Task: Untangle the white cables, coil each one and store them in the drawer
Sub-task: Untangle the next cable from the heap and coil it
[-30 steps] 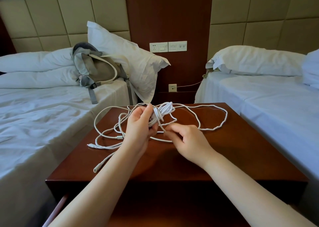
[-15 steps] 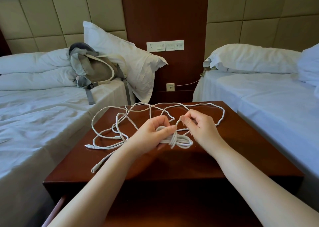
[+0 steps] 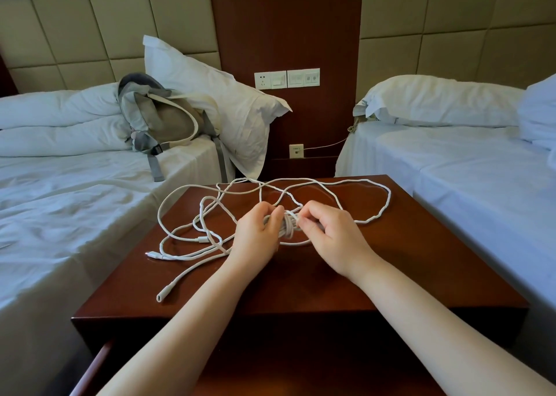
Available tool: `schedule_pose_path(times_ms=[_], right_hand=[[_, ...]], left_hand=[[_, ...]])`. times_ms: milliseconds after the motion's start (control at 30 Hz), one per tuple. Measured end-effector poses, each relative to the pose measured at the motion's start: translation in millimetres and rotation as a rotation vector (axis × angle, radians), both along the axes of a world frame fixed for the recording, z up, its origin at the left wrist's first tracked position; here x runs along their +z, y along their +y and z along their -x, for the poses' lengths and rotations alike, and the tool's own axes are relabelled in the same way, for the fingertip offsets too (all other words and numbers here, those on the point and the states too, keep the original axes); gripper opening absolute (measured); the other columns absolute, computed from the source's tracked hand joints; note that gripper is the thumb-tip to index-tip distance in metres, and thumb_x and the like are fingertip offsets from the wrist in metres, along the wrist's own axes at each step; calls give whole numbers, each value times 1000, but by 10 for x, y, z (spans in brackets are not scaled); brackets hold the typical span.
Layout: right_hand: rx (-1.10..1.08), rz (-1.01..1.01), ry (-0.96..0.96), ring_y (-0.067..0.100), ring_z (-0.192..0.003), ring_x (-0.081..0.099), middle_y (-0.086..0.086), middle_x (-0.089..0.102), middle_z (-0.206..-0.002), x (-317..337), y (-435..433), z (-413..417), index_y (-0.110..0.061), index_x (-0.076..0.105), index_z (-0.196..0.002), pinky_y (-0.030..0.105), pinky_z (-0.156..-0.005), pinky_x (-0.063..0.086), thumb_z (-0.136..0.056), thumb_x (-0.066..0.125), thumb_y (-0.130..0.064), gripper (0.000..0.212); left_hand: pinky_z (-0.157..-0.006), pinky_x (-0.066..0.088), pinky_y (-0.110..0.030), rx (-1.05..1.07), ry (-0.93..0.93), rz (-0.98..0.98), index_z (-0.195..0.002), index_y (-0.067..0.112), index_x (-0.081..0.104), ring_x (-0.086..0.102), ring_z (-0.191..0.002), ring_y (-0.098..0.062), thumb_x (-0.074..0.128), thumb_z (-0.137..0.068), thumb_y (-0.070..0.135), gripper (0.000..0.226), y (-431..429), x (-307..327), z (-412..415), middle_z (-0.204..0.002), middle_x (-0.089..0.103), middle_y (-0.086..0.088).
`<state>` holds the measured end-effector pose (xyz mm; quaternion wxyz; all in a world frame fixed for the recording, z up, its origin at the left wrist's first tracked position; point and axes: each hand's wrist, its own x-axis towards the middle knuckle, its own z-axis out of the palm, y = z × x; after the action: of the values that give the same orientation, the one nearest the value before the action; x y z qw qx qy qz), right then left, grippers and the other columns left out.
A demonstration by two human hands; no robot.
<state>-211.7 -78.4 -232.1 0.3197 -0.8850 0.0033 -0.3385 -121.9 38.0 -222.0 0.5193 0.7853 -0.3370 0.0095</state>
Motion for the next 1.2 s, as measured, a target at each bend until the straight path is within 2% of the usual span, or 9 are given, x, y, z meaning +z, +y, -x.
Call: schedule_pose_path(times_ms=[167, 367, 433, 500, 667, 767, 900, 1033, 1200], right_hand=[[42, -22, 59, 0, -66, 52, -15, 53, -67, 12, 55, -17, -22, 56, -80, 13, -56, 39, -94, 54, -18, 15], [-29, -74, -16, 0, -63, 53, -15, 52, -65, 23, 65, 0, -20, 58, -84, 12, -52, 39, -95, 53, -17, 13], [-40, -145, -64, 4, -61, 54, -11, 54, -63, 40, 57, 4, -17, 59, -82, 16, -50, 41, -96, 51, -16, 16], [-55, -258, -108, 8, -61, 55, -6, 56, -63, 66, 44, 17, -18, 58, -79, 24, -57, 47, -97, 48, -15, 21], [-50, -415, -96, 5, -68, 60, -3, 60, -65, 98, 34, 35, -16, 59, -77, 10, -65, 48, -98, 45, -16, 25], [-25, -371, -41, 7, -79, 59, -1, 64, -73, 98, 36, 35, -13, 62, -78, 10, -66, 46, -96, 49, -15, 22], [15, -253, -16, 0, -67, 53, -1, 60, -73, 85, 64, 43, -8, 63, -84, 9, -57, 41, -92, 56, -11, 12], [-25, -153, -21, -9, -85, 54, -7, 64, -85, 54, 41, 3, -13, 68, -92, 3, -68, 42, -90, 61, -14, 7], [-49, -175, 2, -9, -85, 56, -17, 63, -84, 66, 28, -17, -22, 67, -92, 2, -69, 41, -89, 64, -21, 4]], left_hand=[[-59, 47, -28, 74, -54, 72, -80, 21, 53, 58, -65, -15, 46, -97, 27, 19, 22, -26, 5, -74, 60, 1], [-54, 41, -18, 57, -43, 114, -95, 17, 58, 56, -61, -7, 45, -97, 27, 17, 31, -42, 17, -77, 61, 1], [-46, 40, -15, 4, -29, 91, -99, 15, 58, 54, -50, -4, 43, -98, 27, 19, 39, -45, 38, -72, 61, 0], [-43, 41, -16, -51, -60, 68, -101, 11, 59, 51, -41, -4, 41, -99, 25, 23, 38, -45, 66, -64, 59, -2], [-49, 51, -23, -63, -83, 65, -110, 12, 58, 59, -48, -10, 41, -98, 26, 25, 44, -45, 80, -67, 60, 0], [-58, 57, -30, -16, -49, 101, -107, 14, 57, 62, -55, -12, 42, -98, 26, 21, 59, -44, 71, -68, 61, -1], [-54, 52, -19, -4, -42, 165, -101, 15, 55, 61, -53, -7, 42, -98, 23, 15, 60, -48, 49, -69, 63, 0], [-51, 48, -19, -16, -69, 251, -92, 21, 52, 56, -48, -5, 43, -98, 19, 12, 53, -49, 55, -67, 61, 0], [-46, 42, -24, -81, -3, 391, -85, 20, 41, 52, -45, -13, 40, -99, 16, 14, 57, -52, 96, -63, 59, -6]])
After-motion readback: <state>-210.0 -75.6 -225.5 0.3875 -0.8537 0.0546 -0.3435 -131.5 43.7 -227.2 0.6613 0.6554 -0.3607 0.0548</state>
